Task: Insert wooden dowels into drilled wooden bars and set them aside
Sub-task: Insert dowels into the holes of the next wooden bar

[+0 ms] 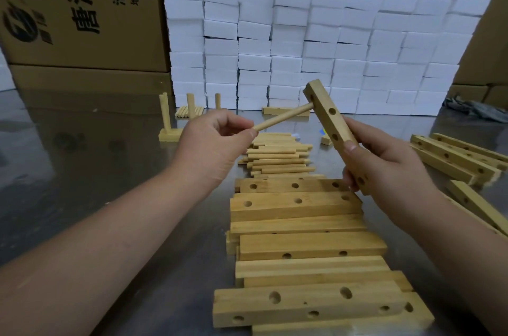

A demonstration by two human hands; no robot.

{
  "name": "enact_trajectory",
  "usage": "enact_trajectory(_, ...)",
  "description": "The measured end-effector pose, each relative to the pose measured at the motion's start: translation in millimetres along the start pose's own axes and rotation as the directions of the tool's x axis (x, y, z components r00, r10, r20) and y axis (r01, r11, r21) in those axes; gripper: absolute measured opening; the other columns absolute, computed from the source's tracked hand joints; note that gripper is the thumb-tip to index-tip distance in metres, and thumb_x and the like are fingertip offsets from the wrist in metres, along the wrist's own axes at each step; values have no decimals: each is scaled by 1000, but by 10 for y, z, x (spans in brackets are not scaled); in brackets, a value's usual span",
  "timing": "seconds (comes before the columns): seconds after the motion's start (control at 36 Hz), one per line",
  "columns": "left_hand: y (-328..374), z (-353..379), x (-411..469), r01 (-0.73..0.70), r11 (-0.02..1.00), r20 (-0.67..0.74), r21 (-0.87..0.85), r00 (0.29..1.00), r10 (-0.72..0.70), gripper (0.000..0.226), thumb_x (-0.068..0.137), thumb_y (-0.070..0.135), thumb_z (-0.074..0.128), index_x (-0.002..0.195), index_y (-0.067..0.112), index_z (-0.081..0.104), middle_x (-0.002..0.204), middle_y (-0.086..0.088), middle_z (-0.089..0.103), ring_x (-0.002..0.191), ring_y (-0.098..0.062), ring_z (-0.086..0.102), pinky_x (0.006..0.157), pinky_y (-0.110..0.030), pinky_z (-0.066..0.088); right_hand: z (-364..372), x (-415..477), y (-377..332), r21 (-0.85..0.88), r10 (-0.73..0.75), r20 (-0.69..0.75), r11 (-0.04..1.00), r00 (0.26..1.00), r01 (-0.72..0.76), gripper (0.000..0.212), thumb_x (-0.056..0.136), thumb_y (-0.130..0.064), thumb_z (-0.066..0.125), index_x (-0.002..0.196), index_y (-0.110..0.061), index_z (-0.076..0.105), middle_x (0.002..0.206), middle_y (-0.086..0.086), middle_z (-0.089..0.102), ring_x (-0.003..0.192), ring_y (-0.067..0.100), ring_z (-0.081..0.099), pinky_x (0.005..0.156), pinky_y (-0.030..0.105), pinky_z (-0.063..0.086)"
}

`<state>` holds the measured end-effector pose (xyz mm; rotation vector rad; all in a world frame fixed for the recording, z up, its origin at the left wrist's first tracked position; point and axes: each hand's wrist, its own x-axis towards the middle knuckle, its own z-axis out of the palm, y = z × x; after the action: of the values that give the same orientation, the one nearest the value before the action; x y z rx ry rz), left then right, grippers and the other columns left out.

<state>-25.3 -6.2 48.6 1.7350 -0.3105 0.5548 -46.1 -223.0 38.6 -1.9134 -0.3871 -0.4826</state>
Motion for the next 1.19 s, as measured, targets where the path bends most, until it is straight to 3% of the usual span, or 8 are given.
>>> enact_trajectory(0.08, -16, -4, 3, -8, 999, -12, 37, 1000, 8, 10, 80, 12, 69, 77, 21, 65, 67, 8, 64, 58, 5, 59, 56, -10, 48, 1, -2, -12, 11, 5, 23, 1000, 1000, -5, 40, 94, -16, 47, 117, -48, 56, 62, -14, 56, 50, 6, 54, 50, 14, 46)
enact_trajectory(0.19, -19, -8, 14, -30, 996, -10, 81, 999, 31, 11, 81, 15, 68, 78, 25, 64, 71, 9, 61, 58, 7, 54, 56, -9, 47, 7, -17, -52, 36, -5, 51, 999, 999, 3, 44, 95, -10, 46, 111, -49, 57, 82, -12, 67, 49, 8, 53, 48, 16, 46)
enact_trajectory(0.33, -45, -40, 0, -179, 950, 108, 256, 982, 156, 22, 87, 22, 61, 78, 42, 63, 67, 12, 56, 58, 2, 47, 50, -8, 39, 0, -33, -70, 45, -8, 60, 999, 998, 5, 43, 95, -8, 46, 114, -45, 57, 85, -10, 68, 49, 6, 53, 49, 15, 46)
enact_trajectory(0.44, -49, -43, -10, -313, 844, 221, 435, 946, 237, 15, 89, 24, 56, 97, 26, 69, 68, 14, 50, 72, 3, 47, 60, -16, 36, -6, -41, -76, 23, -40, 59, 999, 997, 38, 43, 93, -9, 48, 112, -46, 58, 84, -11, 69, 50, 6, 52, 50, 14, 45)
enact_trajectory(0.53, -52, -58, -8, -348, 818, 227, 457, 935, 271, 18, 92, 24, 50, 79, 36, 56, 66, 13, 46, 68, 1, 45, 59, -19, 32, -19, -42, -81, 14, -59, 67, 998, 996, 58, 43, 93, -10, 48, 111, -47, 59, 84, -11, 69, 51, 6, 52, 51, 14, 46)
enact_trajectory(0.83, -64, -62, -22, -395, 772, 207, 498, 919, 336, 20, 94, 26, 45, 92, 20, 63, 62, 12, 46, 62, -7, 45, 53, -28, 36, -14, -43, -83, 32, -66, 78, 997, 995, 64, 43, 92, -10, 49, 109, -48, 59, 85, -7, 69, 52, 9, 52, 53, 19, 49)
enact_trajectory(1.06, -67, -80, -21, -390, 796, 185, 463, 921, 344, 21, 93, 26, 45, 75, 37, 48, 56, 14, 42, 55, -4, 40, 51, -23, 26, -10, -51, -83, 22, -70, 85, 997, 994, 68, 44, 92, -9, 49, 109, -49, 59, 84, -6, 69, 51, 9, 52, 52, 19, 48)
enact_trajectory(1.19, -71, -78, -25, -398, 790, 205, 467, 917, 342, 15, 94, 25, 47, 82, 31, 54, 58, 13, 42, 57, -5, 41, 52, -24, 28, -7, -51, -89, 13, -59, 79, 998, 995, 58, 44, 92, -10, 49, 108, -50, 58, 83, -8, 69, 50, 7, 52, 52, 18, 49)
